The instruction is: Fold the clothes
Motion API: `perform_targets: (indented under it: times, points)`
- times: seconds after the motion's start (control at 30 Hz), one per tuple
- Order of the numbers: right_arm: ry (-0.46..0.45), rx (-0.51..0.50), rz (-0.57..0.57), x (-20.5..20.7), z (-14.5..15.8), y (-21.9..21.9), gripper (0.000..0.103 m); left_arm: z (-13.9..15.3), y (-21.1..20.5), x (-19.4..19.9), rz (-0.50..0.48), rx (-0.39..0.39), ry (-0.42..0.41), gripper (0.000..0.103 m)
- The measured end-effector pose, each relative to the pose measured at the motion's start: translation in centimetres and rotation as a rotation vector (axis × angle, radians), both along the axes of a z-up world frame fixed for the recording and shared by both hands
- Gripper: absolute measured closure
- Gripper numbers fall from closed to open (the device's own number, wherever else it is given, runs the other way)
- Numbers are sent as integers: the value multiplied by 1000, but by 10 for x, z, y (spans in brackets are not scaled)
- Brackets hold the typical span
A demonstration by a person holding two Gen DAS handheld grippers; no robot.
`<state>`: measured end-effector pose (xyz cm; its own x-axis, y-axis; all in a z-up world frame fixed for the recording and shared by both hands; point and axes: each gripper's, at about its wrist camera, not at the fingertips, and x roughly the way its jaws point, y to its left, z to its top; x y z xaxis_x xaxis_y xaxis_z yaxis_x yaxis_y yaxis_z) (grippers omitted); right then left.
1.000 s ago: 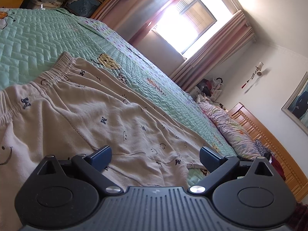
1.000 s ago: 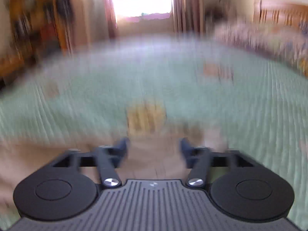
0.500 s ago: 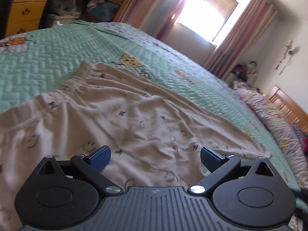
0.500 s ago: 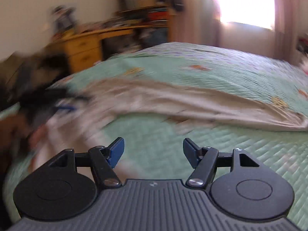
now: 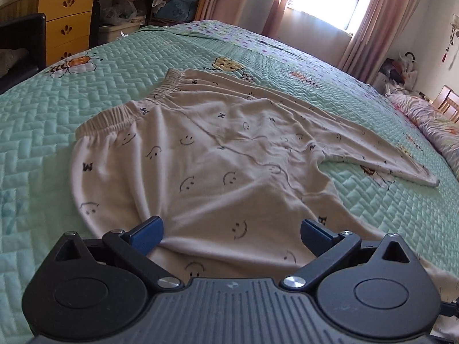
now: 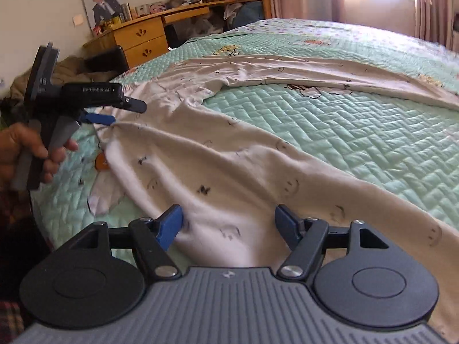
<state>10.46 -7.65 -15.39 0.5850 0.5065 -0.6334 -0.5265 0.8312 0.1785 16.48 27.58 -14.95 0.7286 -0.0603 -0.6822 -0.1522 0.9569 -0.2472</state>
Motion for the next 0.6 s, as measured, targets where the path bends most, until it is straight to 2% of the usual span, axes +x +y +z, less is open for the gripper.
perform_targets:
  times: [0.1,0.23,0.33,0.4,0.47,0.5,0.57,0.6]
  points:
    - [-1,12,-4,-5,0,-8,30,-2,-1,-7,14,12,20,1]
    - [15,122,-56,-3,5,-29,30,2,-3,-14,38,15,22,1]
    - [-22,169,-105,-2,11,-47,31,6,-7,-17,54,21,26,1]
    - [-39,194,-149,0,14,-61,38,10,-11,-18,61,34,26,1]
    - [-35,190,-190,3,11,-72,57,14,-17,-20,62,51,22,1]
    - [-27,182,-210,4,9,-76,61,17,-20,-20,58,58,17,1]
    - [-3,162,-241,8,1,-84,82,23,-28,-22,48,72,5,1]
    - [22,145,-247,9,-7,-86,87,26,-33,-22,40,79,-1,1]
